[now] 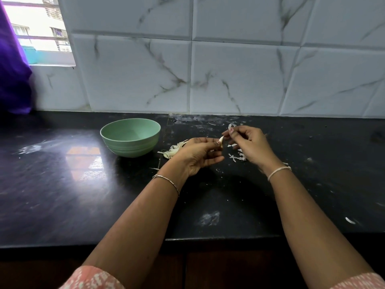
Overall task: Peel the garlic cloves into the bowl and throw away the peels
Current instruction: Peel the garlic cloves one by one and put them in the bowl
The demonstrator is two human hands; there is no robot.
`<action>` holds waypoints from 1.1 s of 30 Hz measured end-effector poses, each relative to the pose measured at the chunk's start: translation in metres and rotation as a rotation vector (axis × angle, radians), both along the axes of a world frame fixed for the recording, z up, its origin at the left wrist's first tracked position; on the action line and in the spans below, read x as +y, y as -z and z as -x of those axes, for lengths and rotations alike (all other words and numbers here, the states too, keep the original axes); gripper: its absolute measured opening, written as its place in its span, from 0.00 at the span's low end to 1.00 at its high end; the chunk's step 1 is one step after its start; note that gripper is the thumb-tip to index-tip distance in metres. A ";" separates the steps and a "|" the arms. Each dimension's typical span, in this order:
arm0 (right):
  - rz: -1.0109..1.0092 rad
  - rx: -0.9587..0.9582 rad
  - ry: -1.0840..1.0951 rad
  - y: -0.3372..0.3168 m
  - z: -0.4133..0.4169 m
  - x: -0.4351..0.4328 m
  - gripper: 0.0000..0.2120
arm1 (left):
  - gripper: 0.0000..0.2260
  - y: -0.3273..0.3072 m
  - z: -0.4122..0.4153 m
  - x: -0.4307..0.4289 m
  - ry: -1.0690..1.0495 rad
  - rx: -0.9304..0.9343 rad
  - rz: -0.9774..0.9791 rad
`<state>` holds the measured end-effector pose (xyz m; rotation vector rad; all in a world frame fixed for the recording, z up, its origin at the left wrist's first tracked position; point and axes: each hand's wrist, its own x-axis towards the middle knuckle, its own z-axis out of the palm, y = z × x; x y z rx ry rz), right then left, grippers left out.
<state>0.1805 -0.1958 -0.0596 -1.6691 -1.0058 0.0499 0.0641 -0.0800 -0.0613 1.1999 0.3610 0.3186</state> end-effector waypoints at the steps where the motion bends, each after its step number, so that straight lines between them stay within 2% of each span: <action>1: -0.028 0.008 -0.020 0.000 0.001 0.000 0.05 | 0.02 0.000 0.000 0.000 -0.004 -0.004 -0.004; 11: 0.082 -0.249 0.102 0.005 -0.001 0.000 0.01 | 0.02 -0.001 0.000 -0.004 -0.097 -0.013 -0.127; 23: 0.202 -0.431 0.206 0.004 0.002 -0.001 0.04 | 0.03 0.002 -0.002 -0.003 -0.133 0.000 -0.146; 27: 0.186 -0.412 0.222 0.003 0.003 0.001 0.04 | 0.03 0.001 -0.003 -0.001 -0.124 -0.010 -0.117; 33: 0.143 -0.247 0.176 0.004 0.003 0.004 0.05 | 0.05 0.000 -0.004 0.001 -0.122 -0.019 -0.090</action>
